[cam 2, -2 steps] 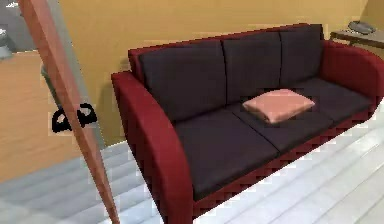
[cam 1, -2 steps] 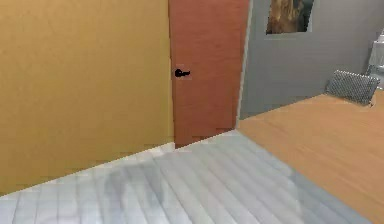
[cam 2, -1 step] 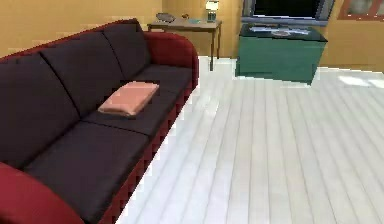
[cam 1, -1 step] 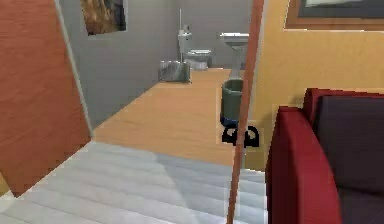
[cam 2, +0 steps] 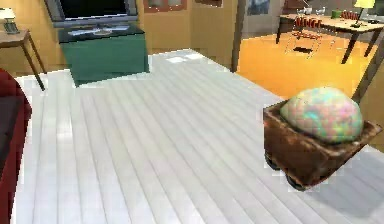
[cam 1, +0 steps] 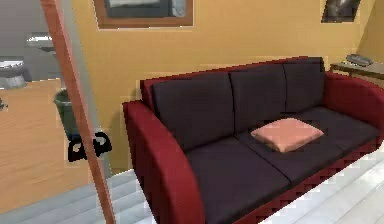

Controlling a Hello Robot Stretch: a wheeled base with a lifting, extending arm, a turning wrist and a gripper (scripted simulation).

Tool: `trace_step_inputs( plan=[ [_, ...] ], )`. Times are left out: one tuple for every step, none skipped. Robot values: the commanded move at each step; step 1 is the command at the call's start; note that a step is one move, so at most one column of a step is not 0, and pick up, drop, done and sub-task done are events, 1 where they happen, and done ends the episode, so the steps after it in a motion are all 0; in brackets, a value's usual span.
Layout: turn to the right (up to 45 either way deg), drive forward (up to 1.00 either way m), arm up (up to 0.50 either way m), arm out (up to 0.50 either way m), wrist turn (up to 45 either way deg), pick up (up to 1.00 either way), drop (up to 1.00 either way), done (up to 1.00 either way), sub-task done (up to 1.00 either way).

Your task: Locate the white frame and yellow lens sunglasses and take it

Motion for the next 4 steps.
trace_step_inputs(
  plan=[
    [45.0, 0.00, 0.00, 0.00, 0.0, 0.00, 0.00, 0.00, 0.00],
    [39.0, 0.00, 0.00, 0.00, 0.0, 0.00, 0.00, 0.00, 0.00],
    [0.0, 1.00, 0.00, 0.00, 0.0, 0.00, 0.00, 0.00, 0.00],
    [3.0, 0.00, 0.00, 0.00, 0.0, 0.00, 0.00, 0.00, 0.00]
  ],
)
